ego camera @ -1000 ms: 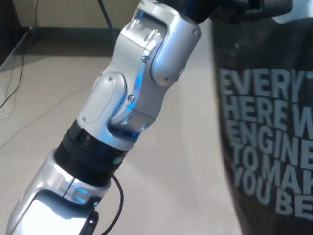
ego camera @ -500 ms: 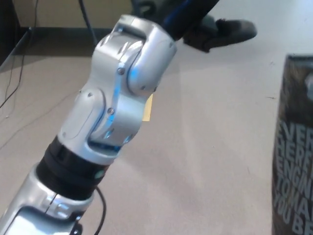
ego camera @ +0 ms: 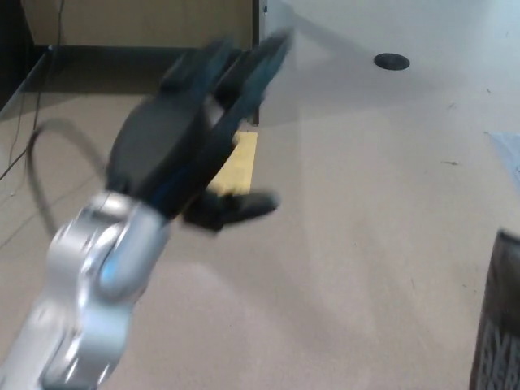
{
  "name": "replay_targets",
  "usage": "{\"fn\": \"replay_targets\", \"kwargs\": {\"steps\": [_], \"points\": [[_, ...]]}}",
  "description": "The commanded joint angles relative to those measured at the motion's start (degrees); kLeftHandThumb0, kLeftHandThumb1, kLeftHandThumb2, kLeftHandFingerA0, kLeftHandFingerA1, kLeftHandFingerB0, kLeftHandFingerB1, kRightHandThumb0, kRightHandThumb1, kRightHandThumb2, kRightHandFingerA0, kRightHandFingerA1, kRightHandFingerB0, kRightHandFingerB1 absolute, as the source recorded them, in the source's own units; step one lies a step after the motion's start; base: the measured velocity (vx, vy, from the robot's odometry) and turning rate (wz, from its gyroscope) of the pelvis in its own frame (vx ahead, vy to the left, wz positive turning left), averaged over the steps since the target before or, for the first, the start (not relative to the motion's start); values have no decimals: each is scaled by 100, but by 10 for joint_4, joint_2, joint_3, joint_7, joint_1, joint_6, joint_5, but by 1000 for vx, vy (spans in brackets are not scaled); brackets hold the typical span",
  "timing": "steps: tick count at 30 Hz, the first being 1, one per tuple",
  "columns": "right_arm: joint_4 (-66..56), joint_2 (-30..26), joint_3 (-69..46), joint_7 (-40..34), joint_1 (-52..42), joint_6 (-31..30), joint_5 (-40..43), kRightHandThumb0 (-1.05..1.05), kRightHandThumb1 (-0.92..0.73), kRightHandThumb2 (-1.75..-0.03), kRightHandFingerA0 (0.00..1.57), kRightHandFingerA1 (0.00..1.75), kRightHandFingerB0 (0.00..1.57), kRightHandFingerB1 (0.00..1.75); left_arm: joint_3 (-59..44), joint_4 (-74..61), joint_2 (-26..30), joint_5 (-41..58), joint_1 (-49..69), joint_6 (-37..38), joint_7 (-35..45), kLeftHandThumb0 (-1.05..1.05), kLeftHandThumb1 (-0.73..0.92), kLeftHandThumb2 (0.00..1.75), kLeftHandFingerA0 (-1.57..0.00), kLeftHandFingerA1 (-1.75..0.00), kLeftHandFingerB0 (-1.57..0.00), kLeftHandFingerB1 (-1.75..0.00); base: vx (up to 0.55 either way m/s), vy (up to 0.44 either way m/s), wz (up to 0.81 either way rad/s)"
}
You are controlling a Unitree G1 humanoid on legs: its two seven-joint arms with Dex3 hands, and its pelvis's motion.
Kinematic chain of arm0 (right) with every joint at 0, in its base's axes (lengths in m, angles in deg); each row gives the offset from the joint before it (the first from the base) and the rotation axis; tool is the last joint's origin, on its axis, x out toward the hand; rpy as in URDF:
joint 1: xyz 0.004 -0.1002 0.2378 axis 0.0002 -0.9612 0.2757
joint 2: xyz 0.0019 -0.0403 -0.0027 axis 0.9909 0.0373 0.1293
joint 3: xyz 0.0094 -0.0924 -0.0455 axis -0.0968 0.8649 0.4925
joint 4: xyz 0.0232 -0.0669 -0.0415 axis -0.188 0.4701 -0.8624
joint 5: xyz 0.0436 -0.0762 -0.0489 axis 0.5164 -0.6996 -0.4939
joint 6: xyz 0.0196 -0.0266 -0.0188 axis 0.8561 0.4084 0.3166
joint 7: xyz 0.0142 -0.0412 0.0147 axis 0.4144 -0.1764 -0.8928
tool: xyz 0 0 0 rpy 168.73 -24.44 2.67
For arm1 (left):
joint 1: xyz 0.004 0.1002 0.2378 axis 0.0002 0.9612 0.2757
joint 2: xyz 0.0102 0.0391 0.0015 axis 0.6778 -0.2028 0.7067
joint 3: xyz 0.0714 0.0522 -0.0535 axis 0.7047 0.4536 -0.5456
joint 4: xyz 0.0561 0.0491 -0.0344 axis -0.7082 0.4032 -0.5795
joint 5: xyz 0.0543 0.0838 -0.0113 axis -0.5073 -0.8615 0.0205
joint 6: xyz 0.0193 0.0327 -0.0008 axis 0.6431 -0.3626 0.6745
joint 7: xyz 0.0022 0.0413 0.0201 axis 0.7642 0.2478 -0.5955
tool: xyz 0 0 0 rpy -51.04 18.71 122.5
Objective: A person is holding a plastic bag and the robot extends its left hand to grab the bag by hooking its thumb into the holes at the top and brings its hand down by its side. Then it extends its arm again to hand the plastic bag back to the person.
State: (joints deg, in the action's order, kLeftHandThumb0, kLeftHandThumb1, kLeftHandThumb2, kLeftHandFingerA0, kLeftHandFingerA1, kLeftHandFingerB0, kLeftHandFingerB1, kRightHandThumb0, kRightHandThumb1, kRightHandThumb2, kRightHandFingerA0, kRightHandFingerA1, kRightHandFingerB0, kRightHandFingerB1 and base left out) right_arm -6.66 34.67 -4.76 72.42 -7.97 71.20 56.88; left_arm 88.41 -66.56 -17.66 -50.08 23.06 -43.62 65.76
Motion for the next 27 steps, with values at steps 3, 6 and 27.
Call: {"fn": "replay_targets", "kwargs": {"steps": [3, 6, 27], "points": [[3, -11, -3, -3, 3, -8, -1, -41, -61, -81, 61, 58, 48, 51, -91, 33, 44, 75, 272, 166, -138, -54, 34, 75, 0, -29, 0, -16, 0, 0, 0], [4, -14, -4, -2, 14, -15, -2, -41, -61, -81, 61, 58, 49, 52, -104, 67, 43, 80, 300, 194, -164, -48, 32, 73, 0, -26, 0, -21, 0, 0, 0], [14, -2, 0, -10, -35, 12, -2, -35, -72, -60, 68, 49, 55, 41, -114, 589, 69, 26, 423, 390, -508, -13, 46, 55, -9, -28, -18, -33, 0, 0, 0]]}}
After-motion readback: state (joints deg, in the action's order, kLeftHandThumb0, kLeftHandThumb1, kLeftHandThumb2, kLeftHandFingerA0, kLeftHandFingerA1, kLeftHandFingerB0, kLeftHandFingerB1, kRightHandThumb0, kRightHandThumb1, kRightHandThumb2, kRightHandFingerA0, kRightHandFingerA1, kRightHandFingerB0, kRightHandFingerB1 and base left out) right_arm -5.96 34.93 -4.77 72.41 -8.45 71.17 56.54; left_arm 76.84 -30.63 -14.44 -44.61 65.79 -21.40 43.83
